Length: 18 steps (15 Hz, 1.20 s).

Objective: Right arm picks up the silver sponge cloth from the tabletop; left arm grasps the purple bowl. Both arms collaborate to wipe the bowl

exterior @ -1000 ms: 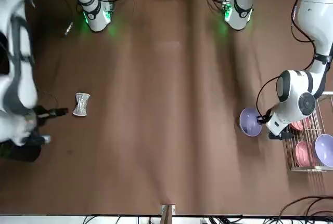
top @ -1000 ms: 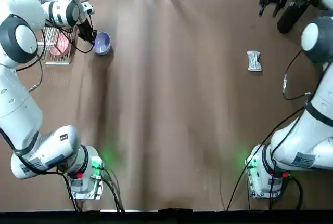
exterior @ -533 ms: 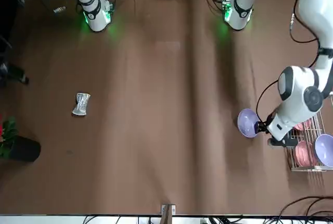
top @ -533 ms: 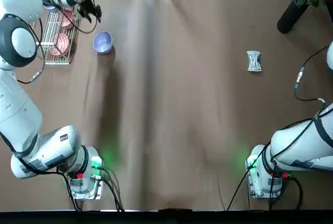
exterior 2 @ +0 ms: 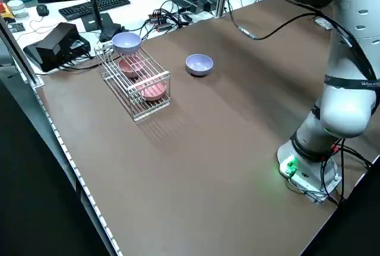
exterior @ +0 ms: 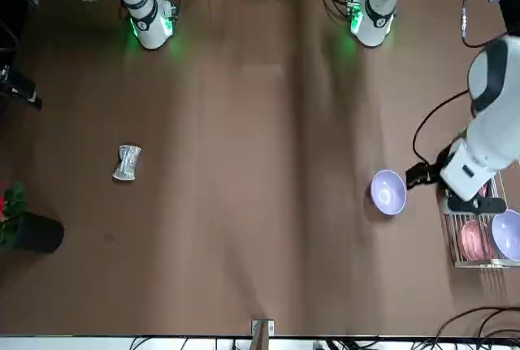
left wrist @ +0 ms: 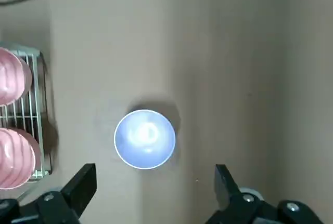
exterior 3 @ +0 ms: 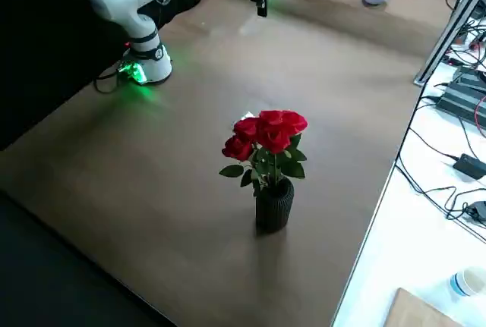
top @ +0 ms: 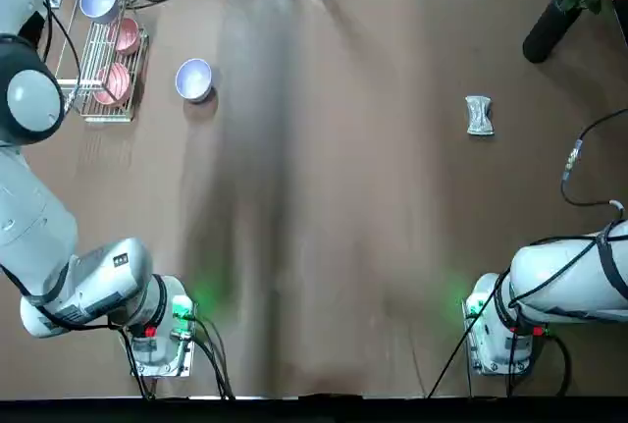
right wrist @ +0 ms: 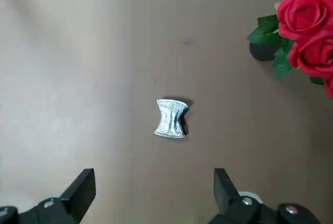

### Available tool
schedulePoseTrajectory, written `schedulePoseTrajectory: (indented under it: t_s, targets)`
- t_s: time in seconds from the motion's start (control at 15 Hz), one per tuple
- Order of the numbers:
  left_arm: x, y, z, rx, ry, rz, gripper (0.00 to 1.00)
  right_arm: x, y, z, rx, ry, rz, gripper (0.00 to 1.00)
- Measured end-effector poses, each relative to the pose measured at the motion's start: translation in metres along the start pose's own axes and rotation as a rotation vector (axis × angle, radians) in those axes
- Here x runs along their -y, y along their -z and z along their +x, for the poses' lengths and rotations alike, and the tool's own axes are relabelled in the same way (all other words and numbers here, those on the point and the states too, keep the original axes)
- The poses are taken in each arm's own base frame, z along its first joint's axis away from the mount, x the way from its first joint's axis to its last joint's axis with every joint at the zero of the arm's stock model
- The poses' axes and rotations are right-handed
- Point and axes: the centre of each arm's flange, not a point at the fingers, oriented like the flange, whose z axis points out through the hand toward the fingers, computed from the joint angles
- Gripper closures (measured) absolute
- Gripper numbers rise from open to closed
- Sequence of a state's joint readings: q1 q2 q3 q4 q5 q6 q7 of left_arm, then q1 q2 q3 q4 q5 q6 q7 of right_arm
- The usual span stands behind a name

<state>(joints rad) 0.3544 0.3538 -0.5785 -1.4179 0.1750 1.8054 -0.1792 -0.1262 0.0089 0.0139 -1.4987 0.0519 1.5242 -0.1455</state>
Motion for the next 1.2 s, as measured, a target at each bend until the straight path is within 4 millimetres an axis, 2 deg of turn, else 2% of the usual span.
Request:
schedulePoseTrajectory:
  t_s: [0.33,0.6,0.73,1.0,1.2]
  targets:
    - [-0.002,0.041,-0.018,0.004,0.002,0.042,0.00,0.002,0.007,-0.004,-0.015,-0.012,-0.002,0.00]
    - [0.006,0.046,-0.022,0.015,0.040,0.052,0.00,0.005,0.001,-0.005,0.008,-0.008,0.001,0.00]
    - [0.004,0.051,-0.027,0.031,0.079,0.031,0.00,0.011,0.001,-0.005,0.008,0.002,0.001,0.00]
    - [-0.015,0.060,-0.063,0.039,0.114,0.027,0.00,0.018,0.002,-0.004,0.000,0.015,0.001,0.00]
    - [-0.013,0.061,-0.089,0.022,0.078,0.045,0.00,0.016,0.002,-0.003,-0.005,0.011,0.000,0.00]
